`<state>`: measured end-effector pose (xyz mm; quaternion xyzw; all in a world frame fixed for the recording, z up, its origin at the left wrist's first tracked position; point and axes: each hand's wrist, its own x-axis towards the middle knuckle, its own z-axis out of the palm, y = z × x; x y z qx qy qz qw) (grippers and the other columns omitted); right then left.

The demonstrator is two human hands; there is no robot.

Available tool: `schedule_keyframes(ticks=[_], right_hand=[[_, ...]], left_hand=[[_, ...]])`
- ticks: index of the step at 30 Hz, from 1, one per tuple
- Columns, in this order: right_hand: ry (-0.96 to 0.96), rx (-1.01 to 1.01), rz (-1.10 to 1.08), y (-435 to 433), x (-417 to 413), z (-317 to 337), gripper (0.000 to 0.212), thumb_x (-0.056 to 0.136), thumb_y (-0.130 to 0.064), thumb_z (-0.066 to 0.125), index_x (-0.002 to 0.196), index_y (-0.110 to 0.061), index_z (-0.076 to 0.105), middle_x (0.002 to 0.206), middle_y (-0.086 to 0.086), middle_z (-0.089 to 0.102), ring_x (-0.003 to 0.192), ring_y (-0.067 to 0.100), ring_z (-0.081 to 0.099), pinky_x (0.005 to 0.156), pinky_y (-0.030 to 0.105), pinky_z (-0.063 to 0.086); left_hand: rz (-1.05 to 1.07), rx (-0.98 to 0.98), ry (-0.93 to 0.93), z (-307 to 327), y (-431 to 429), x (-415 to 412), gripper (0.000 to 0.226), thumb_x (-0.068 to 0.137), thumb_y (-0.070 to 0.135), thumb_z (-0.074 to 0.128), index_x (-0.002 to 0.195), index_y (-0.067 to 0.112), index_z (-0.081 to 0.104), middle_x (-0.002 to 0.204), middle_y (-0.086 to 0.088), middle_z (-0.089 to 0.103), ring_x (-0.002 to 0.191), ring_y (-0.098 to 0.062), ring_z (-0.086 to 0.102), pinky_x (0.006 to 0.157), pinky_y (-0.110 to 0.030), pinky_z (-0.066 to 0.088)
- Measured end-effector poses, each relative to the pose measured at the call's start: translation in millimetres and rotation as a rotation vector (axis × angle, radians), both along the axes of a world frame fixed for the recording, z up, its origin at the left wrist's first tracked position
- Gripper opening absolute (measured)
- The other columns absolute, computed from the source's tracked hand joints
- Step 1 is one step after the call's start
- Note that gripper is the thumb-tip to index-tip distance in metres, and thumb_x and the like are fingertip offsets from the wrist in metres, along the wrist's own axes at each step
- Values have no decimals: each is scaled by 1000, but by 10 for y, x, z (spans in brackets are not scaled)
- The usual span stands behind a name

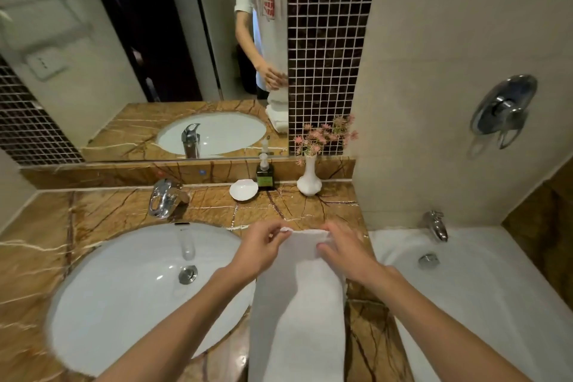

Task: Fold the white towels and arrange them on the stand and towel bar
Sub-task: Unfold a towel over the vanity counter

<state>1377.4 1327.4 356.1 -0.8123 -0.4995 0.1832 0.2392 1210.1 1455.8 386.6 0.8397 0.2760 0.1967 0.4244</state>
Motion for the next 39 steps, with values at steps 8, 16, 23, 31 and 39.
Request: schedule_keyframes(ticks=[8, 16, 23, 31, 39], right_hand=[[101, 47, -102, -415, -71, 243, 10, 88, -29, 65, 86, -24, 58, 84, -8, 61, 80, 12, 56, 69, 26, 44], [320, 329, -270, -722, -475, 476, 10, 86, -16, 68, 81, -21, 61, 76, -7, 61, 66, -1, 51, 58, 10, 41], [436, 482, -392, -807, -726, 560, 16, 87, -16, 66, 89, -19, 51, 76, 3, 55, 63, 12, 47, 53, 21, 38], [545, 551, -340, -760, -737, 614, 15, 90, -12, 61, 93, -24, 53, 84, 28, 63, 66, 24, 56, 57, 36, 42], [416, 533, -294, -800, -661, 621, 19, 87, -11, 65, 92, -29, 64, 90, -6, 65, 78, 7, 60, 64, 17, 46]], left_hand=[[115, -59, -101, 161, -147, -326, 17, 89, 16, 64, 87, 32, 71, 85, 21, 69, 82, 0, 62, 71, -14, 49], [171, -104, -189, 272, -325, -564, 24, 83, 15, 71, 76, 38, 68, 74, 20, 68, 73, 4, 64, 59, -6, 45], [141, -108, -303, 403, -454, -748, 23, 84, 10, 69, 85, 31, 61, 88, 8, 68, 82, -1, 65, 65, -13, 51], [151, -62, -304, 482, -428, -854, 22, 80, 13, 73, 84, 32, 63, 83, 10, 68, 76, -2, 63, 64, -15, 52], [173, -44, -269, 525, -473, -819, 19, 80, 14, 74, 85, 30, 65, 82, 8, 69, 77, -7, 63, 70, -22, 53]])
